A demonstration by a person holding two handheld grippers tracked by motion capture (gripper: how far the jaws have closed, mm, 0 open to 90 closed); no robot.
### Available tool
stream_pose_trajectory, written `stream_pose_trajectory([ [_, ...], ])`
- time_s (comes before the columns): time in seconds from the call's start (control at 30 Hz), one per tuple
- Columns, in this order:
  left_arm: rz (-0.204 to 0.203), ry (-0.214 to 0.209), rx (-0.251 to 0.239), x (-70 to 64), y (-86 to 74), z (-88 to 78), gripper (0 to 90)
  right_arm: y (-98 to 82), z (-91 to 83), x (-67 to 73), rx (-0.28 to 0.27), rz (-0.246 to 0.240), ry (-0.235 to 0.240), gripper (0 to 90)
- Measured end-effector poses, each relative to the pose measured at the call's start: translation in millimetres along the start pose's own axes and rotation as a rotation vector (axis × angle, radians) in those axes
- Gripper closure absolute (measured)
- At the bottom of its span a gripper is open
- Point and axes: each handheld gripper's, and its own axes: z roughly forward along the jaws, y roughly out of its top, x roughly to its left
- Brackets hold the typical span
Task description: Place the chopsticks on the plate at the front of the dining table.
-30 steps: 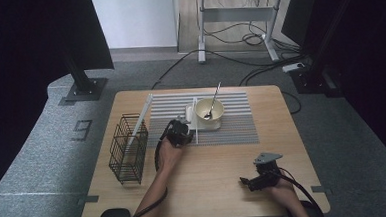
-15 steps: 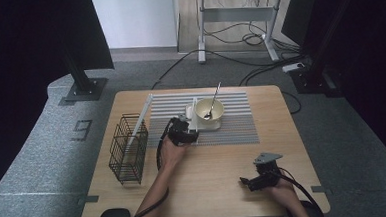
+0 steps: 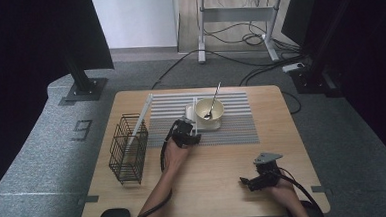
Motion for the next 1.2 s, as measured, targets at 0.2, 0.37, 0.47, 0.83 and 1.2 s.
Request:
stream_pose_trajectory([
  [0.2, 0.009, -0.002, -0.008, -2.2, 0.2, 2.3, 55.3, 0.0, 0.0, 0.0, 0.000, 0.000, 0.000, 0.0],
  [0.37, 0.011, -0.011, -0.009, -2.5, 0.0, 4.7, 57.0, 0.0, 0.0, 0.0, 0.000, 0.000, 0.000, 0.0],
  [0.47, 0.016, -0.012, -0.011, -3.0, -0.2, 5.4, 57.0, 0.0, 0.0, 0.0, 0.000, 0.000, 0.000, 0.0],
  [0.83, 0.011, -0.023, -0.016, -3.3, 0.7, 7.5, 56.2, -0.1, 0.2, 0.1, -0.002, 0.001, 0.000, 0.0],
  [1.2, 0.019, -0.015, -0.020, -4.1, 0.6, 7.0, 49.7, -0.1, 0.2, 0.1, -0.002, 0.001, 0.000, 0.0],
])
